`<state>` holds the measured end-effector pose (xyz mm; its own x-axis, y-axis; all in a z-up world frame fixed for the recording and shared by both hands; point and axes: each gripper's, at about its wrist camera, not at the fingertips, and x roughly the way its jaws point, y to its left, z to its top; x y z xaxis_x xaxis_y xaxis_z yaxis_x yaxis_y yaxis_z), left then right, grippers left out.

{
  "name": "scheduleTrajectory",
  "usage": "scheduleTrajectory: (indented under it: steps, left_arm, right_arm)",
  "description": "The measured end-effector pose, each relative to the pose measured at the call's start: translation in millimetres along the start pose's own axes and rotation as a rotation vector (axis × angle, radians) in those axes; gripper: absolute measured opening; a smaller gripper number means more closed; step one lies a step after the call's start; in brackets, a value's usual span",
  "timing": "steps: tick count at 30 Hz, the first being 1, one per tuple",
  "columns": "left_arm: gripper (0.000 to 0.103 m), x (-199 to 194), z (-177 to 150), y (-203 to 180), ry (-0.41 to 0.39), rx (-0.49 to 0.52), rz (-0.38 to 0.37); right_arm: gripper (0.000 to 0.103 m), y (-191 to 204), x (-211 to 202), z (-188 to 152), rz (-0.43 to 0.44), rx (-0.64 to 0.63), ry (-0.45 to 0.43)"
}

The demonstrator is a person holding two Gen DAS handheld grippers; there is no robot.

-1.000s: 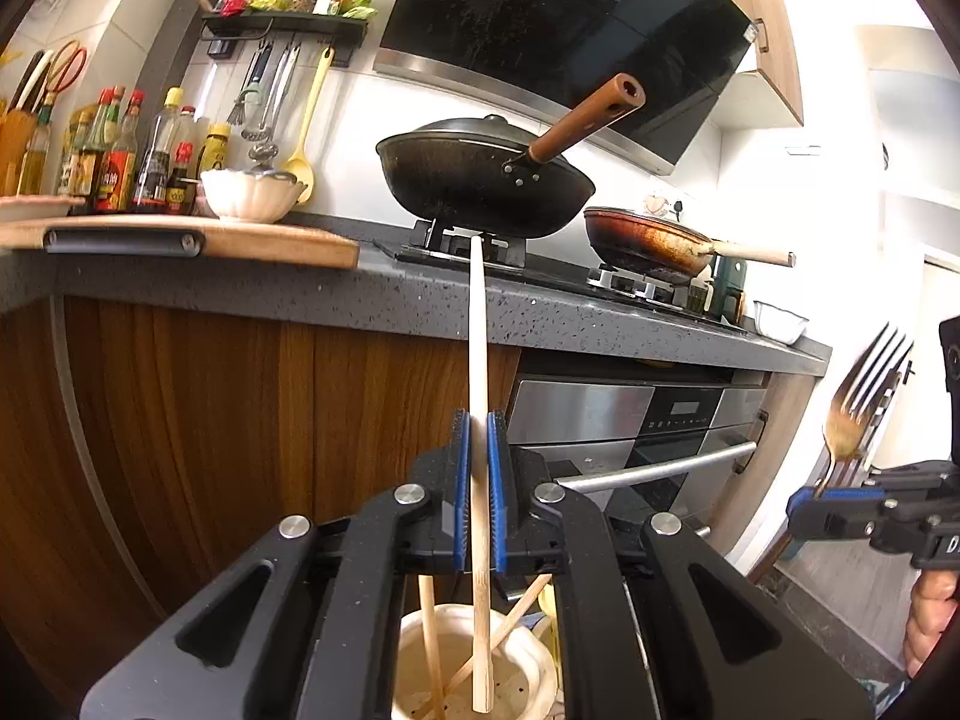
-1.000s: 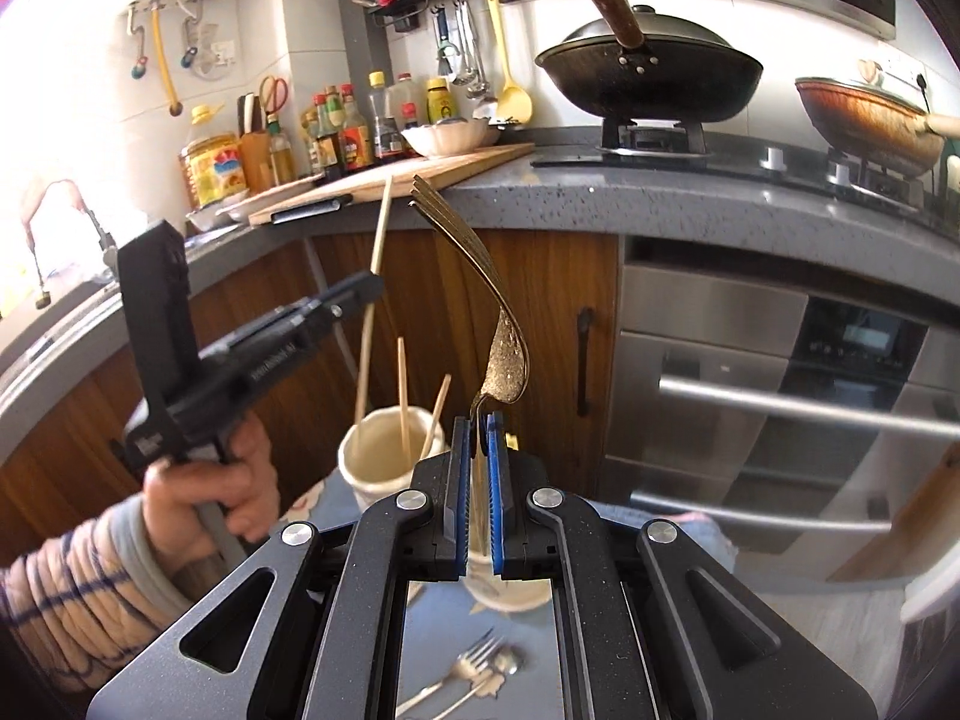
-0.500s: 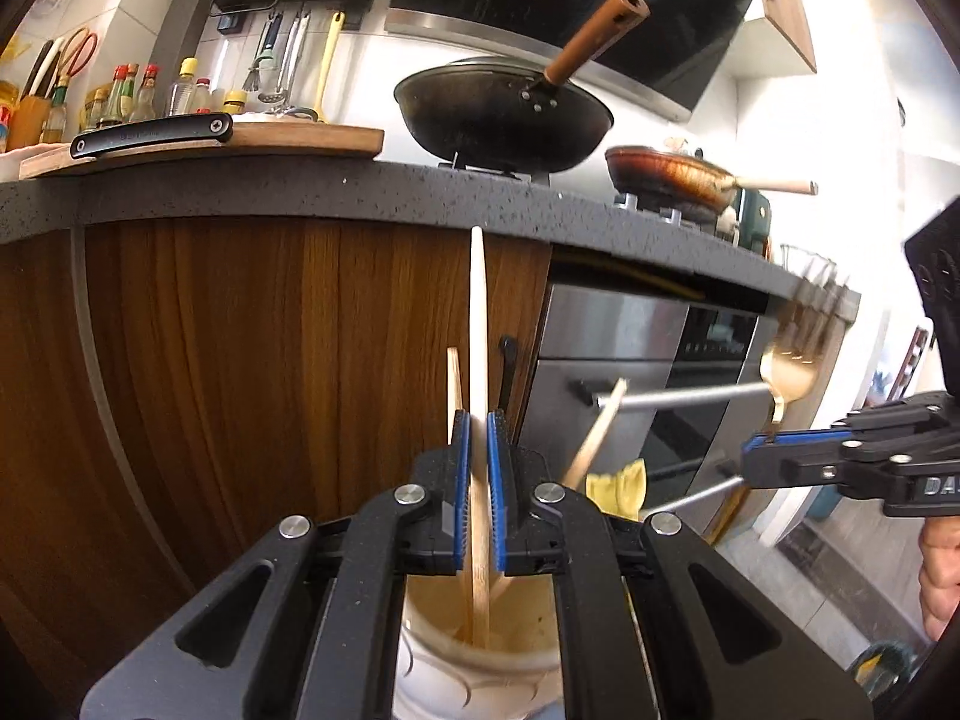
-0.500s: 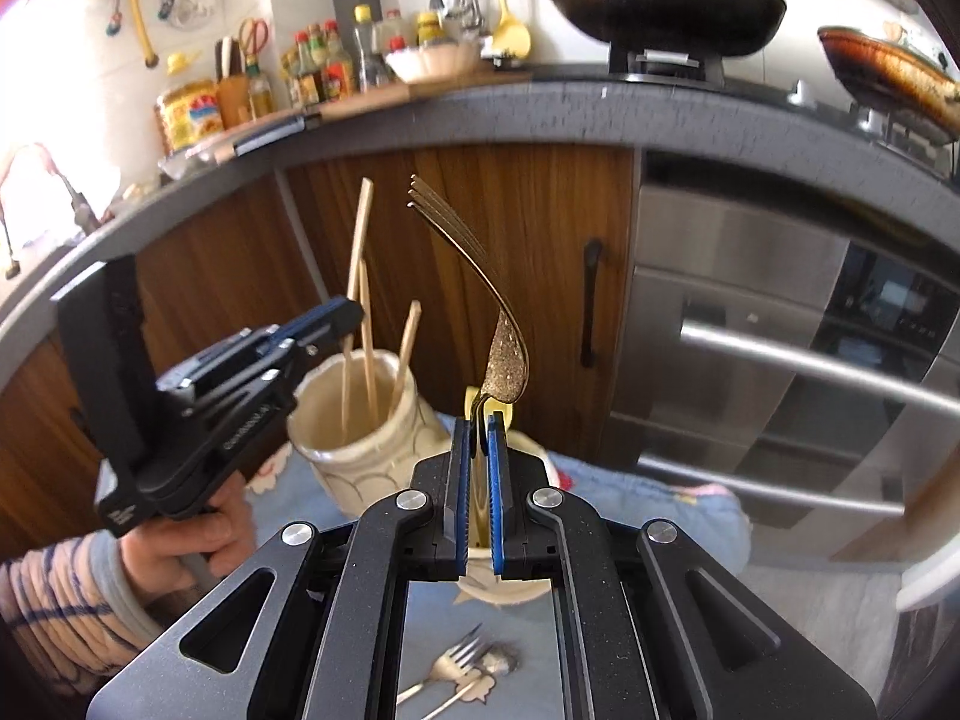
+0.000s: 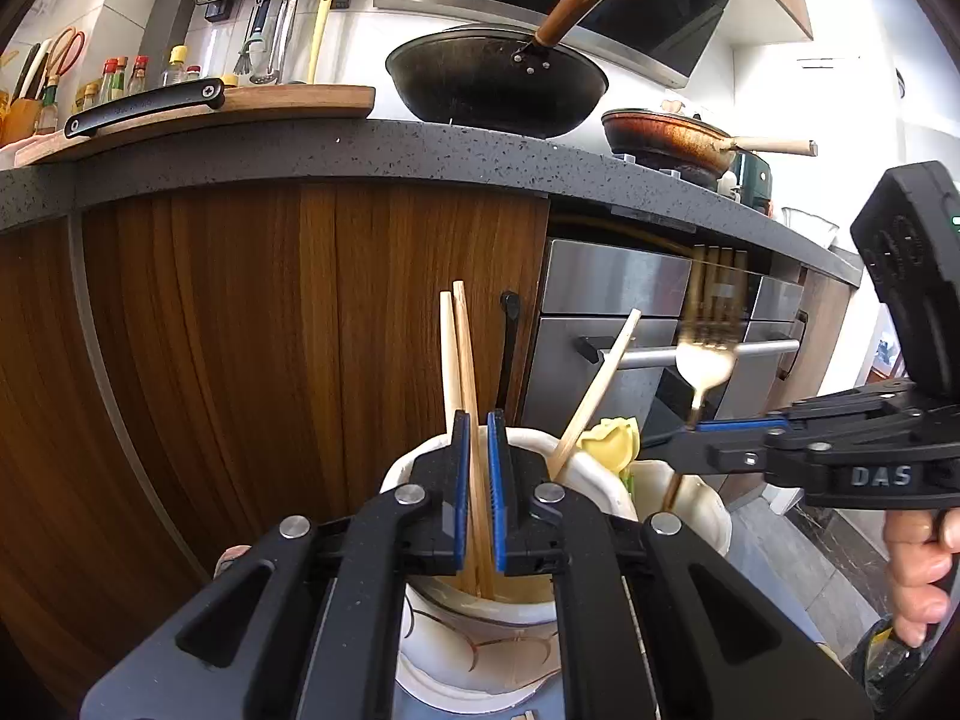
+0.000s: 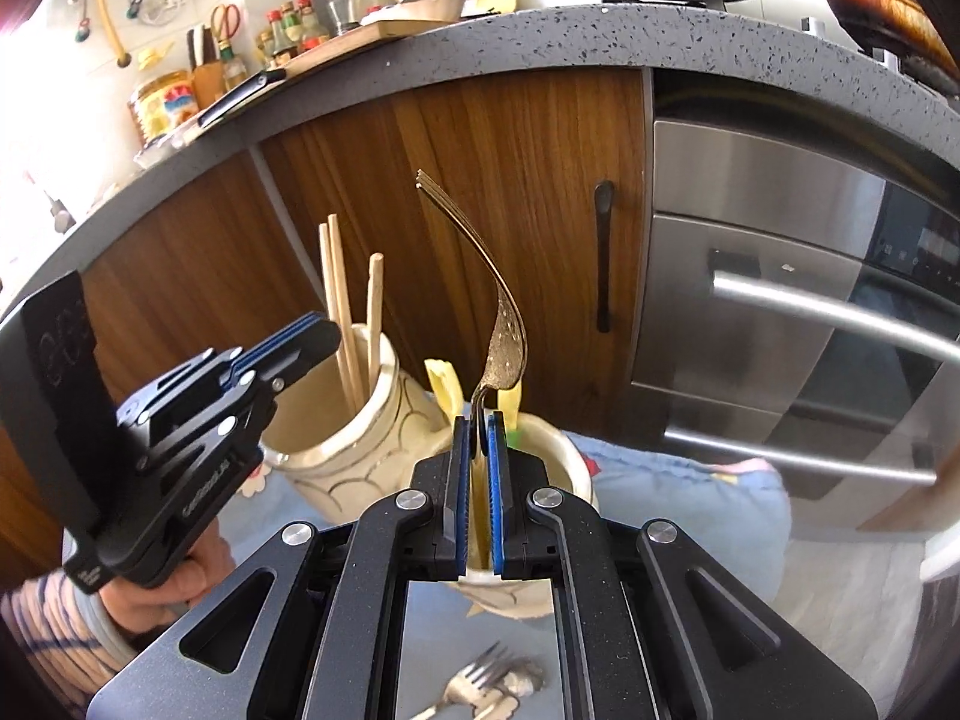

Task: Organize utensils
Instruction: 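Lift the chopstick and gold fork into the ceramic pots and open both tools, then grasp another chopstick with the left tool while the right grasps the flower spoon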

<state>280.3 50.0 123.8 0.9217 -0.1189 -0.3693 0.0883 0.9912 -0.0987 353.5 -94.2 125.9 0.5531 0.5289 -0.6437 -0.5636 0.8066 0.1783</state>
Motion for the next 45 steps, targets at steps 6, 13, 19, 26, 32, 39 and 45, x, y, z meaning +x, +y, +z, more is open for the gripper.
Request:
scheduleTrajectory:
  steps: [6,13,19,26,32,39,45]
  left_arm:
    - [0.006,-9,0,5,-0.003,-0.037,-0.004]
    - [0.009,-33,-1,8,-0.005,-0.061,-0.019]
    - [0.038,-52,-3,9,-0.012,-0.053,0.000]
    - [0.049,-77,-13,7,-0.021,-0.030,0.010]
    - [0.054,-85,-31,10,0.006,-0.034,0.019]
    - [0.054,-73,-66,15,0.133,-0.054,0.010]
    - [0.054,-58,-99,10,0.258,-0.038,-0.008]
  right_arm:
    - [0.007,-6,16,7,0.019,0.039,-0.007]
    - [0.007,-9,16,5,0.009,0.052,-0.025]
    - [0.018,-10,-4,-3,0.025,0.057,-0.063]
    - [0.029,-4,-38,-24,0.007,0.020,-0.110]
    - [0.035,-1,-57,-62,-0.011,0.009,-0.116]
    - [0.036,1,-46,-113,-0.046,0.013,-0.039]
    - [0.036,5,-29,-151,-0.064,0.029,0.023]
